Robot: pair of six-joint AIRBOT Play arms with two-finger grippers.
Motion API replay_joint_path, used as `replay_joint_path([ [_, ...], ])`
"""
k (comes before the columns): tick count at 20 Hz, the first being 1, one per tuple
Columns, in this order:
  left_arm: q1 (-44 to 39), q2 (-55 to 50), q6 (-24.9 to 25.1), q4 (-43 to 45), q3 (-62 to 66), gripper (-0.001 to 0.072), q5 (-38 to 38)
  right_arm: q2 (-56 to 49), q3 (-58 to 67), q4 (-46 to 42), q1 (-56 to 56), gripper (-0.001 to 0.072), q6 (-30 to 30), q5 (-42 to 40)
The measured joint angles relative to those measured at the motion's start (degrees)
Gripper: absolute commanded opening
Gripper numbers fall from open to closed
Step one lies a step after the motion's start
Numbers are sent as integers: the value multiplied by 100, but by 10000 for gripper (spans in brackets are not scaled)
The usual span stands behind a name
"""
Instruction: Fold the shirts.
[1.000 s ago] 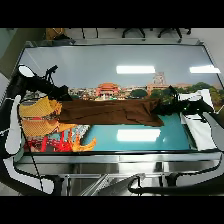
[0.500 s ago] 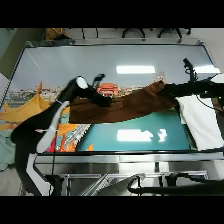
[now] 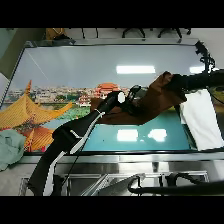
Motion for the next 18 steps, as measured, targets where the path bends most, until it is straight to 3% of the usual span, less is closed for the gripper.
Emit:
replay_joint_path([
  [2,140,225,-59,9,-9,11,-238,-66,9,-2,4,14,24,26],
  [7,1200,1482,98,13,140,11,-1744,-313,13,205,321,14,149,-66],
  [11,2371,2931,170,2,33,11,-2461,-599,17,448,1513,31,260,-1051],
  [12,2638,3259,188,-7,-46,11,-2546,-754,17,463,1971,151,280,-1449],
  [13,2883,3569,190,-4,-144,11,-2618,-975,17,466,2494,315,278,-1915],
  [18,3560,4763,306,-2,-994,11,-2656,-2385,52,393,4870,321,-227,-4317],
])
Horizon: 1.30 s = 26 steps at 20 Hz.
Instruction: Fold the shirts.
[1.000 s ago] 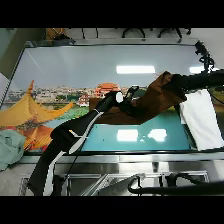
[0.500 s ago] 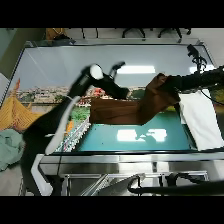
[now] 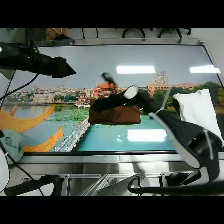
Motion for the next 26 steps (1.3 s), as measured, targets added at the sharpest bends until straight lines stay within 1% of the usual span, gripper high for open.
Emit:
replay_joint_path([
  [2,83,356,116,0,-369,11,76,-85,55,-22,295,321,-195,-304],
  [4,127,645,208,2,-632,11,164,166,85,-26,116,323,-275,-227],
  [5,140,758,229,2,-715,11,199,341,94,-31,-98,344,-273,-79],
  [6,149,868,254,0,-778,11,240,535,98,-98,-407,506,-227,157],
  [7,155,960,269,2,-822,11,262,717,101,-214,-745,570,-94,415],
  [8,160,1051,273,4,-855,11,289,887,105,-380,-1130,580,101,691],
  [12,168,1318,310,13,-914,11,236,1193,20,-1305,-2638,580,870,1891],
  [15,168,1434,310,13,-927,11,131,1152,-356,-1668,-3346,579,1102,2365],
  [18,168,1480,310,13,-931,11,35,905,-807,-1698,-3620,578,1082,2511],
  [24,168,1504,308,11,-931,11,-98,66,-1102,-1134,-3499,577,702,2437],
  [25,168,1504,308,13,-933,11,-107,-61,-1113,-1038,-3429,570,643,2402],
  [26,168,1504,308,13,-933,11,-129,-190,-1123,-903,-3351,545,546,2380],
])
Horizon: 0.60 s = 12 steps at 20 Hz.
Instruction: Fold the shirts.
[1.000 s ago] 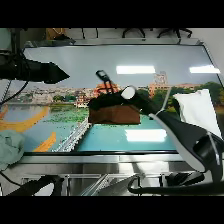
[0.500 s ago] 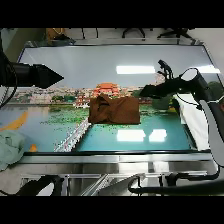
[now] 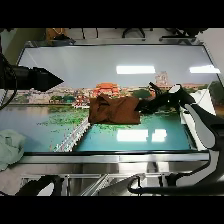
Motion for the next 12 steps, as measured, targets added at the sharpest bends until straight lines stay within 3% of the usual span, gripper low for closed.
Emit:
replay_joint_path([
  [1,0,0,0,0,0,11,-7,-87,-2,177,66,256,-81,-7],
  [2,0,0,0,0,0,11,-13,-175,-7,310,131,17,-210,-63],
  [7,0,0,0,0,0,11,-35,11,538,1147,105,14,-697,275],
  [12,0,0,-2,0,0,11,-35,723,2144,1447,-822,14,-363,481],
])
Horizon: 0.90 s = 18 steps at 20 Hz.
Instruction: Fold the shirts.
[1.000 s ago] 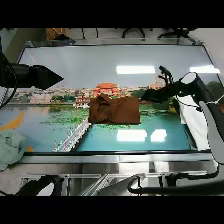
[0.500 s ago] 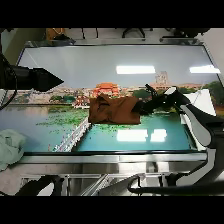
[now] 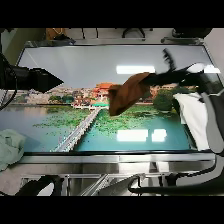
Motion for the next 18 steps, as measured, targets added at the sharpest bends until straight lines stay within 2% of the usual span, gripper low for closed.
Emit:
replay_joint_path([
  [4,0,0,-13,0,0,11,-2,203,1082,31,-1241,14,809,114],
  [10,0,0,0,0,0,11,-4,282,1508,-323,-2999,13,1484,621],
  [18,0,0,52,0,0,11,-136,1434,1130,-2850,-3580,14,2903,1388],
])
